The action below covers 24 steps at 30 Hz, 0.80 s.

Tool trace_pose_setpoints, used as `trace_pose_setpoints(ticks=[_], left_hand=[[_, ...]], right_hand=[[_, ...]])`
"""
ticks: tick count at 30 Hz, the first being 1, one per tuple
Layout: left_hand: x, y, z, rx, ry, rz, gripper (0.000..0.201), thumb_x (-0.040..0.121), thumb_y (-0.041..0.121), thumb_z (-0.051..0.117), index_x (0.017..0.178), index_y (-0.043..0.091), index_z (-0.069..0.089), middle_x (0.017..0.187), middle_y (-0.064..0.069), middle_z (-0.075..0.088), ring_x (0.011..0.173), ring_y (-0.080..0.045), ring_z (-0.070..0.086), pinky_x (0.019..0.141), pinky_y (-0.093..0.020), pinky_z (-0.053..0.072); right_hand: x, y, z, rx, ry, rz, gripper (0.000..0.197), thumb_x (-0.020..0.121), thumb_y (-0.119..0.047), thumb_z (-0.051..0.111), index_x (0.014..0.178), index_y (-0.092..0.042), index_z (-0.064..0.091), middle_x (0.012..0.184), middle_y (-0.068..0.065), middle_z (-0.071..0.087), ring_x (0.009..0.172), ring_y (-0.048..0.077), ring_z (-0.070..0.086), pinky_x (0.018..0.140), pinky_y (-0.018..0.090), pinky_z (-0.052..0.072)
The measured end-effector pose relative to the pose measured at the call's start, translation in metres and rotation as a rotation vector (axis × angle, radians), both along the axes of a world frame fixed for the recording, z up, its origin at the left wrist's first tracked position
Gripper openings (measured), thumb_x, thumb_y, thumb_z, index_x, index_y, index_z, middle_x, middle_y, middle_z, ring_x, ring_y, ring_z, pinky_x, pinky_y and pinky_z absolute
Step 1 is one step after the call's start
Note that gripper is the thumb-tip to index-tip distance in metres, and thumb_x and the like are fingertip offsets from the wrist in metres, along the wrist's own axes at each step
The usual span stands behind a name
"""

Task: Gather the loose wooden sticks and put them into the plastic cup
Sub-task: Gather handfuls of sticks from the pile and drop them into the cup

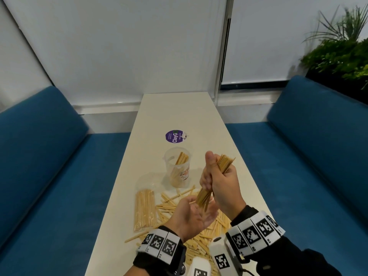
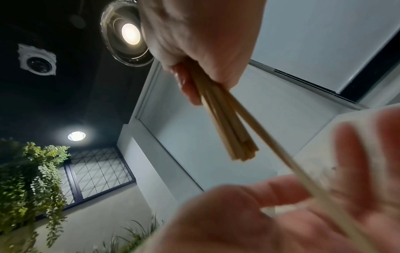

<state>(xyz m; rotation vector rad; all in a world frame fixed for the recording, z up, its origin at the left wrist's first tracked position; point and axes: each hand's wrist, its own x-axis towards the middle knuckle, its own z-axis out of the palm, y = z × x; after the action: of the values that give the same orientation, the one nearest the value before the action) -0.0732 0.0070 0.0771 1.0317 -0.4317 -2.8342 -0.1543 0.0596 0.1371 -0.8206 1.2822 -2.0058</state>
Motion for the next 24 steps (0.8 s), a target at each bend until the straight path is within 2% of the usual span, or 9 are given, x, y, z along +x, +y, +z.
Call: trace_pose_setpoints(ticks=[2, 4, 6, 9, 12, 15, 19, 24], left_hand=[[0.000, -0.006, 0.004, 0.025, 0.044, 0.088, 0.046, 0.096, 0.019, 0.035, 0.079, -0.009, 0.066, 0.079, -0.023, 0.067, 0.072, -0.031, 0.066, 0.066, -0.037, 0.058], [-0.001, -0.009, 0.012, 0.001, 0.035, 0.145, 0.039, 0.097, 0.019, 0.035, 0.089, -0.008, 0.062, 0.073, -0.022, 0.066, 0.061, -0.029, 0.067, 0.057, -0.033, 0.058], [0.001, -0.007, 0.021, -0.023, 0.047, 0.159, 0.033, 0.096, 0.017, 0.036, 0.095, -0.006, 0.059, 0.070, -0.020, 0.065, 0.056, -0.027, 0.066, 0.054, -0.030, 0.057], [0.004, -0.003, 0.018, 0.019, 0.076, 0.126, 0.032, 0.095, 0.014, 0.035, 0.092, -0.004, 0.062, 0.076, -0.021, 0.068, 0.063, -0.031, 0.069, 0.045, -0.032, 0.057], [0.006, 0.000, 0.016, 0.004, 0.078, 0.077, 0.030, 0.092, 0.016, 0.036, 0.102, 0.001, 0.060, 0.094, -0.021, 0.069, 0.081, -0.032, 0.070, 0.062, -0.039, 0.059], [0.005, 0.001, 0.019, 0.005, 0.104, 0.097, 0.026, 0.083, 0.014, 0.045, 0.101, 0.000, 0.059, 0.086, -0.019, 0.066, 0.077, -0.030, 0.068, 0.068, -0.044, 0.059], [0.007, 0.000, 0.019, -0.024, 0.164, 0.100, 0.036, 0.093, 0.018, 0.034, 0.094, -0.005, 0.063, 0.082, -0.020, 0.068, 0.070, -0.029, 0.069, 0.065, -0.037, 0.058], [0.003, 0.005, 0.020, -0.105, 0.137, 0.084, 0.030, 0.094, 0.019, 0.039, 0.095, -0.002, 0.061, 0.067, -0.015, 0.062, 0.059, -0.024, 0.065, 0.054, -0.033, 0.056]], right_hand=[[0.001, 0.001, -0.007, 0.017, 0.039, 0.025, 0.028, 0.081, -0.037, 0.059, 0.062, -0.018, 0.049, 0.041, 0.000, 0.036, 0.034, 0.013, 0.032, 0.041, 0.024, 0.032], [0.004, 0.000, -0.012, 0.021, 0.024, 0.035, 0.021, 0.080, -0.033, 0.060, 0.072, -0.016, 0.051, 0.040, -0.001, 0.037, 0.033, 0.012, 0.033, 0.039, 0.023, 0.035], [0.006, -0.002, -0.012, 0.029, -0.030, 0.034, 0.025, 0.079, -0.034, 0.060, 0.066, -0.016, 0.049, 0.041, -0.002, 0.035, 0.033, 0.010, 0.031, 0.038, 0.021, 0.035], [0.005, -0.004, -0.003, 0.047, -0.039, 0.028, 0.039, 0.079, -0.041, 0.057, 0.050, -0.019, 0.043, 0.041, -0.003, 0.032, 0.035, 0.011, 0.026, 0.038, 0.021, 0.027], [0.006, -0.007, -0.002, 0.048, -0.011, 0.051, 0.042, 0.079, -0.042, 0.057, 0.050, -0.016, 0.041, 0.041, -0.002, 0.032, 0.036, 0.012, 0.027, 0.040, 0.024, 0.026], [0.010, -0.007, -0.011, 0.090, 0.038, 0.076, 0.042, 0.079, -0.040, 0.061, 0.048, -0.018, 0.043, 0.039, -0.001, 0.035, 0.033, 0.013, 0.031, 0.041, 0.024, 0.031], [0.008, -0.004, -0.010, 0.066, -0.018, 0.086, 0.042, 0.080, -0.038, 0.059, 0.050, -0.016, 0.041, 0.041, 0.001, 0.029, 0.035, 0.013, 0.026, 0.041, 0.025, 0.026], [0.014, -0.003, -0.018, 0.138, 0.041, 0.100, 0.043, 0.081, -0.040, 0.059, 0.052, -0.014, 0.039, 0.040, -0.002, 0.032, 0.034, 0.012, 0.028, 0.039, 0.022, 0.029]])
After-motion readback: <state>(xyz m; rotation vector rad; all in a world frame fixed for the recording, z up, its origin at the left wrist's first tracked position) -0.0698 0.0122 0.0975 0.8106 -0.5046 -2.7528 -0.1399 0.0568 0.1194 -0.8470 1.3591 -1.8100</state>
